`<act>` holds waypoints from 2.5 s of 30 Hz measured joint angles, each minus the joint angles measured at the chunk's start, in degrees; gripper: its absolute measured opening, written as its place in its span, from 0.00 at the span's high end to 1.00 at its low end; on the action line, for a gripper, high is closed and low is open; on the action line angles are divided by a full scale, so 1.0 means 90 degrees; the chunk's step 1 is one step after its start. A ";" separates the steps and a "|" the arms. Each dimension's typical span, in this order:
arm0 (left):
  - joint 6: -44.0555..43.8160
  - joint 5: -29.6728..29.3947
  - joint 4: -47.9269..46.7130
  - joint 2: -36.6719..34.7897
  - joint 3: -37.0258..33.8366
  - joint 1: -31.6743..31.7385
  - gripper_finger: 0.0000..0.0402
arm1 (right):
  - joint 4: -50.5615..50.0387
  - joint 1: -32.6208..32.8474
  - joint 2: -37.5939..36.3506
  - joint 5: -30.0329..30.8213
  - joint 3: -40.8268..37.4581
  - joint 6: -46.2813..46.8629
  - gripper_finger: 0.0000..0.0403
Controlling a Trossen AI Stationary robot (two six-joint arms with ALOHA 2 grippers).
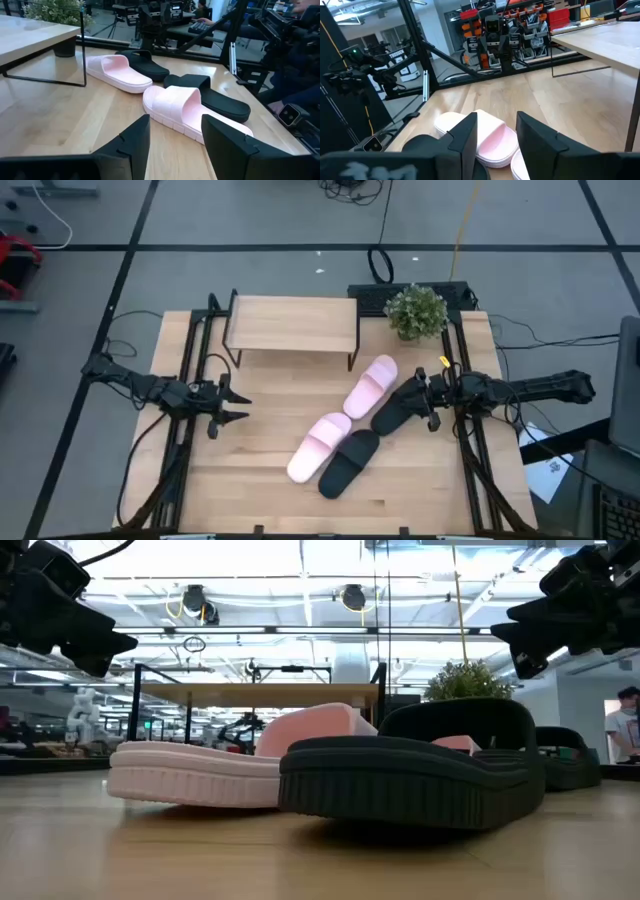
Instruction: Pick and place slides into the shelf
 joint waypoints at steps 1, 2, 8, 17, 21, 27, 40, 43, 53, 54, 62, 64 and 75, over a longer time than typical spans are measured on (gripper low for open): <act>0.0000 0.0000 -0.0002 -0.0002 0.0000 0.0001 0.56 | -0.0002 0.0000 0.0001 -0.0002 0.0000 0.0000 0.68; 0.0000 0.0000 0.0000 -0.0002 0.0002 0.0002 0.56 | -0.0001 -0.0001 0.0002 -0.0001 0.0000 0.0000 0.68; -0.0002 0.0000 -0.0002 -0.0001 0.0000 0.0001 0.56 | 0.0000 0.0000 0.0001 -0.0001 -0.0002 0.0000 0.68; 0.0000 0.0000 0.0000 -0.0001 0.0000 0.0000 0.56 | -0.0002 -0.0002 0.0000 -0.0002 -0.0002 0.0000 0.68; 0.0000 0.0000 0.0000 0.0000 0.0000 0.0000 0.56 | -0.0001 -0.0001 0.0002 -0.0001 -0.0002 0.0001 0.68; -0.0002 0.0000 0.0000 0.0000 0.0002 0.0002 0.56 | -0.0002 0.0000 0.0001 -0.0001 -0.0002 0.0000 0.68; 0.0000 0.0000 -0.0002 -0.0002 0.0000 0.0002 0.56 | -0.0001 -0.0001 0.0002 0.0000 -0.0007 0.0000 0.68; 0.0000 0.0000 0.0000 -0.0001 0.0000 0.0000 0.56 | 0.0000 0.0000 0.0001 -0.0002 -0.0007 0.0000 0.68; 0.0000 0.0000 -0.0002 -0.0001 0.0000 0.0002 0.56 | 0.0027 -0.0001 0.0002 0.0005 -0.0005 -0.0039 0.68; -0.0002 0.0000 -0.0002 0.0000 0.0000 0.0001 0.56 | 0.0076 -0.0001 0.0002 0.0003 -0.0005 0.0022 0.68; -0.0188 -0.0383 0.0718 0.0000 -0.0019 0.0000 0.56 | 0.0856 0.0005 0.0002 -0.0002 -0.0005 0.1169 0.68; -0.0283 -0.0413 0.1135 0.0000 -0.0019 0.0000 0.56 | 0.1190 0.0006 0.0002 -0.0016 -0.0005 0.1472 0.68; -0.0506 -0.0250 0.2644 0.0000 -0.0012 -0.0018 0.56 | 0.3411 0.0178 0.0179 -0.0848 -0.0005 0.1566 0.68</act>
